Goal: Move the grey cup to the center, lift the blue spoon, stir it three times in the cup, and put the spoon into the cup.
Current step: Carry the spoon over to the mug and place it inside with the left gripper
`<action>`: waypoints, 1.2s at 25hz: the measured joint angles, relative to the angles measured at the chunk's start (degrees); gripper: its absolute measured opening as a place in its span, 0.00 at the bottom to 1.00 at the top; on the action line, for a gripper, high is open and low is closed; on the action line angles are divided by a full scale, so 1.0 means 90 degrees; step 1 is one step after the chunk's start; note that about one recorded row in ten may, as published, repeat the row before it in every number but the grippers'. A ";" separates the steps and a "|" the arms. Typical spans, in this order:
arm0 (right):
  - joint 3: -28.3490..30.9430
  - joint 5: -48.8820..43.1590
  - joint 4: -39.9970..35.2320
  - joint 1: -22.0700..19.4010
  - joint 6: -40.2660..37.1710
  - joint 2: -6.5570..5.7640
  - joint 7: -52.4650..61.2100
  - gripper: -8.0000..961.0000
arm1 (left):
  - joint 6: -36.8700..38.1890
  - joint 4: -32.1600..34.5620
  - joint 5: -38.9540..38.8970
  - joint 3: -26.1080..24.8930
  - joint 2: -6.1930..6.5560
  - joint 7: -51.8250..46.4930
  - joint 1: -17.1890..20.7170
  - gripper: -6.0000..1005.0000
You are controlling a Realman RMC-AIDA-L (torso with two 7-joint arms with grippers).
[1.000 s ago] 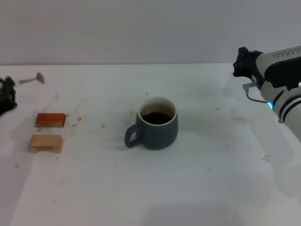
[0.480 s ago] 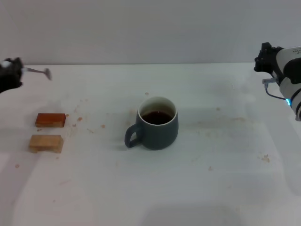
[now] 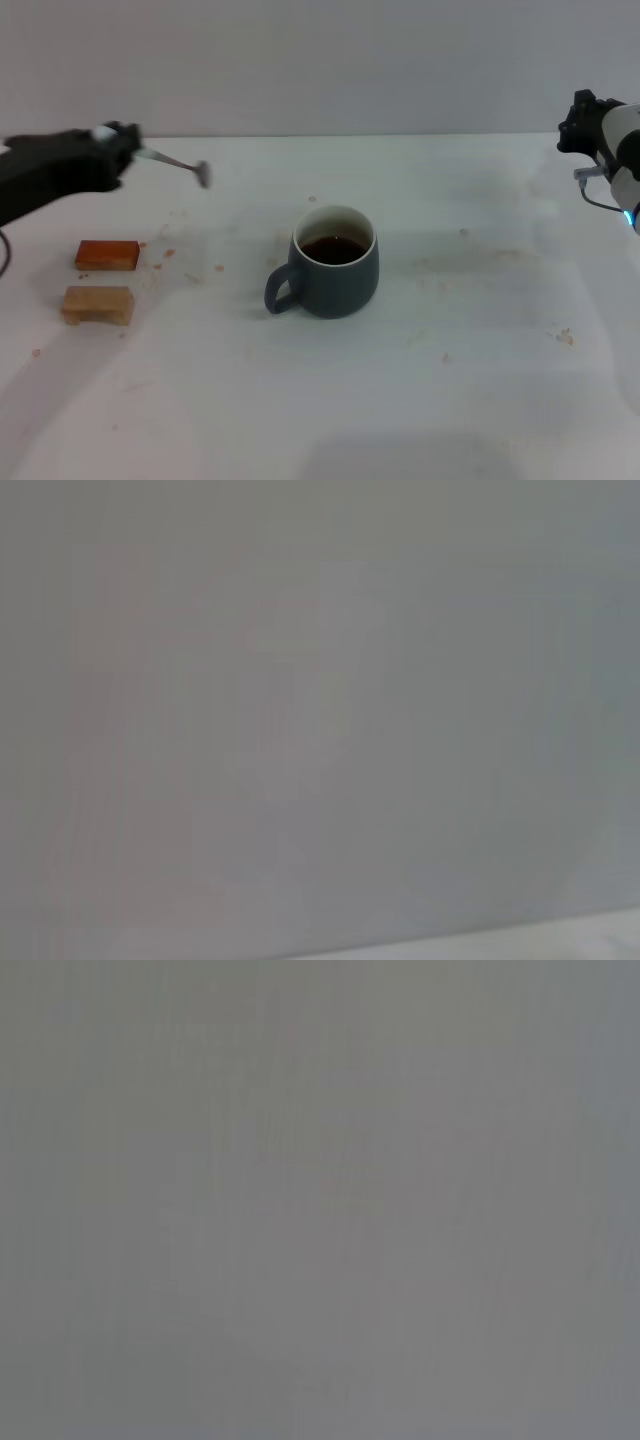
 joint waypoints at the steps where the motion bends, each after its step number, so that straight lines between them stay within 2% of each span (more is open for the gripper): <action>1: 0.0000 -0.0002 -0.0002 0.0000 -0.0001 -0.0009 0.0000 0.01 | -0.0272 -0.0005 -0.0162 -0.0132 -0.0096 0.0192 -0.0024 0.15; 2: 0.0000 -0.0004 -0.0002 0.0000 -0.0002 -0.0019 0.0000 0.01 | -0.0496 -0.0007 -0.0289 -0.0239 -0.0182 0.0340 -0.0044 0.15; 4: 0.0000 -0.0005 -0.0004 0.0000 -0.0004 -0.0035 -0.0001 0.01 | -0.0846 -0.0009 -0.0582 -0.0383 -0.0267 0.0564 -0.0079 0.15; 12: -0.0036 -0.0007 -0.0046 -0.0024 -0.0126 -0.0047 -0.0001 0.01 | -0.1248 0.0097 -0.1050 -0.0348 -0.0257 0.0778 -0.0320 0.15; 14: -0.0052 -0.0007 -0.0049 -0.0033 -0.0149 -0.0040 -0.0001 0.01 | -0.1313 0.0317 -0.1071 -0.0284 -0.0262 0.0807 -0.0536 0.15; 30: -0.0059 -0.0016 -0.0025 -0.0060 -0.0149 -0.0010 -0.0001 0.02 | -0.1083 0.1608 -0.1107 -0.0015 -0.0287 0.1043 -0.1421 0.15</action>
